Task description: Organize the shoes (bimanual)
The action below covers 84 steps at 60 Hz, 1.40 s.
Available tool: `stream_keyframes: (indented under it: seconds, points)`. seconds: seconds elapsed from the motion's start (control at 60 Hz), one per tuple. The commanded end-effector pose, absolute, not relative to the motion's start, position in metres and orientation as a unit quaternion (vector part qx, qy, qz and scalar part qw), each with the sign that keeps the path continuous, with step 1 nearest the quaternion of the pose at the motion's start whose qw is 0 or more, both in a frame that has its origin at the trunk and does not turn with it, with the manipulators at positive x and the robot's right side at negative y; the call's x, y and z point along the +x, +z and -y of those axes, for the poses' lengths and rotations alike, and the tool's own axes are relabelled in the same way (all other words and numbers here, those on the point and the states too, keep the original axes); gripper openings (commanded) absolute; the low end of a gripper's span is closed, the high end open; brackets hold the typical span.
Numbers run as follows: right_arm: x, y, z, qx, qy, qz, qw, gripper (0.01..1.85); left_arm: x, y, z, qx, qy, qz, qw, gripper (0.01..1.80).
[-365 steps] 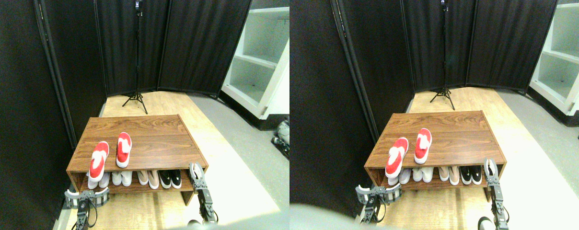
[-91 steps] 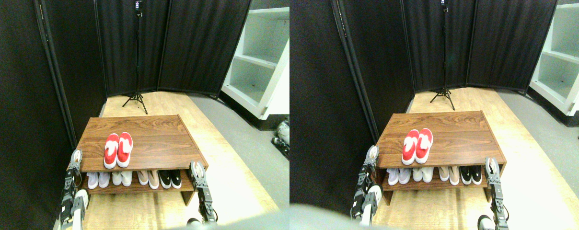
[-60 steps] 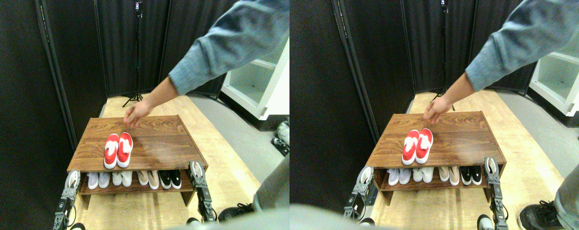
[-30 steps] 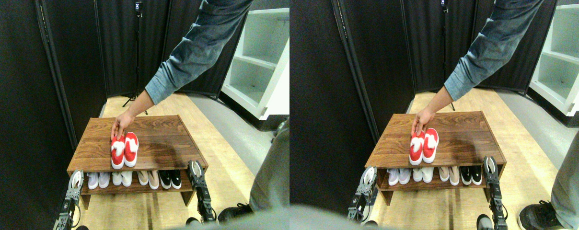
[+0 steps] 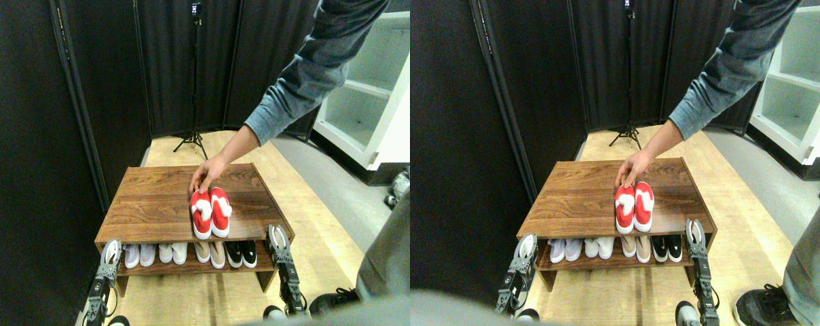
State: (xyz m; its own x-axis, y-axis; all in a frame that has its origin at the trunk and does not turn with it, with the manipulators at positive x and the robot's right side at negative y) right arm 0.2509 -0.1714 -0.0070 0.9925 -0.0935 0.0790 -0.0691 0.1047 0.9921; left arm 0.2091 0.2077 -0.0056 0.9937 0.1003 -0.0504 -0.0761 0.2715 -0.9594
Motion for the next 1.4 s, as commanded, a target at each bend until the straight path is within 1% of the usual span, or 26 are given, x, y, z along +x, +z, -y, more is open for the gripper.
stream_keyframes:
  seconds: [0.017,0.2,0.367,0.433,0.5,0.6,0.7,0.8,0.917,0.95,0.983,1.017,1.033,1.05,1.067,1.117,1.133,1.15,1.183,1.2,1.233,1.283,1.383,1.4]
  points:
    - [0.252,-0.001,0.17,0.678,0.008,0.07,0.732,0.07,0.21,-0.002,-0.205,-0.601,0.045,0.02,0.797,0.01]
    - [0.25,-0.001,0.169,0.682,0.011,0.065,0.729,0.07,0.212,-0.003,-0.203,-0.602,0.048,0.021,0.797,0.01]
    - [0.248,0.0,0.168,0.679,0.011,0.068,0.731,0.06,0.213,-0.003,-0.202,-0.605,0.048,0.022,0.795,0.01]
    - [0.247,0.0,0.169,0.672,0.01,0.072,0.737,0.06,0.213,-0.004,-0.203,-0.609,0.049,0.022,0.792,0.01]
    - [0.247,-0.001,0.169,0.674,0.007,0.072,0.735,0.06,0.213,-0.004,-0.203,-0.603,0.052,0.025,0.796,0.01]
    - [0.246,-0.001,0.17,0.672,0.004,0.071,0.737,0.06,0.213,-0.005,-0.203,-0.603,0.052,0.025,0.795,0.01]
    - [0.245,-0.001,0.17,0.679,0.006,0.07,0.73,0.06,0.212,-0.006,-0.202,-0.606,0.052,0.025,0.793,0.01]
    - [0.244,0.0,0.171,0.668,0.001,0.072,0.741,0.07,0.212,-0.006,-0.202,-0.605,0.053,0.027,0.794,0.01]
    - [0.242,0.001,0.172,0.67,0.006,0.067,0.739,0.12,0.211,-0.006,-0.202,-0.61,0.05,0.026,0.791,0.01]
    - [0.24,0.002,0.172,0.666,0.001,0.065,0.743,0.19,0.211,-0.006,-0.202,-0.61,0.051,0.025,0.791,0.01]
    - [0.238,0.003,0.173,0.66,-0.004,0.057,0.749,0.31,0.21,-0.006,-0.202,-0.607,0.052,0.026,0.793,0.01]
    - [0.234,0.006,0.173,0.656,-0.011,0.042,0.753,0.55,0.21,-0.006,-0.202,-0.612,0.055,0.026,0.789,0.01]
    - [0.233,0.007,0.172,0.658,-0.01,0.038,0.752,0.61,0.21,-0.006,-0.202,-0.612,0.055,0.026,0.789,0.01]
    - [0.233,0.007,0.172,0.658,-0.01,0.038,0.752,0.61,0.21,-0.006,-0.202,-0.612,0.055,0.026,0.789,0.01]
    - [0.23,0.008,0.172,0.661,-0.007,0.03,0.75,0.72,0.209,-0.006,-0.202,-0.61,0.055,0.027,0.79,0.01]
    - [0.224,0.012,0.169,0.662,-0.003,0.012,0.75,0.97,0.208,-0.006,-0.201,-0.609,0.062,0.032,0.79,0.01]
    - [0.224,0.012,0.169,0.662,-0.003,0.012,0.75,0.97,0.208,-0.006,-0.201,-0.609,0.062,0.032,0.79,0.01]
    - [0.223,0.012,0.168,0.661,-0.002,0.009,0.75,1.0,0.208,-0.006,-0.201,-0.61,0.063,0.033,0.79,0.01]
    - [0.22,0.013,0.165,0.655,0.009,-0.002,0.755,1.14,0.207,-0.006,-0.201,-0.609,0.064,0.033,0.79,0.01]
    - [0.218,0.013,0.163,0.652,0.012,-0.006,0.758,1.17,0.207,-0.006,-0.201,-0.609,0.063,0.033,0.79,0.01]
    - [0.216,0.013,0.161,0.65,0.012,-0.009,0.759,1.19,0.207,-0.006,-0.201,-0.609,0.062,0.033,0.79,0.01]
    - [0.212,0.01,0.155,0.656,0.023,-0.029,0.754,1.24,0.207,-0.005,-0.201,-0.612,0.061,0.031,0.788,0.01]
    - [0.21,0.007,0.149,0.657,0.024,-0.045,0.752,1.3,0.206,-0.005,-0.201,-0.613,0.062,0.032,0.787,0.01]
    - [0.209,0.004,0.145,0.663,0.025,-0.054,0.746,1.34,0.206,-0.006,-0.202,-0.614,0.059,0.031,0.786,0.01]
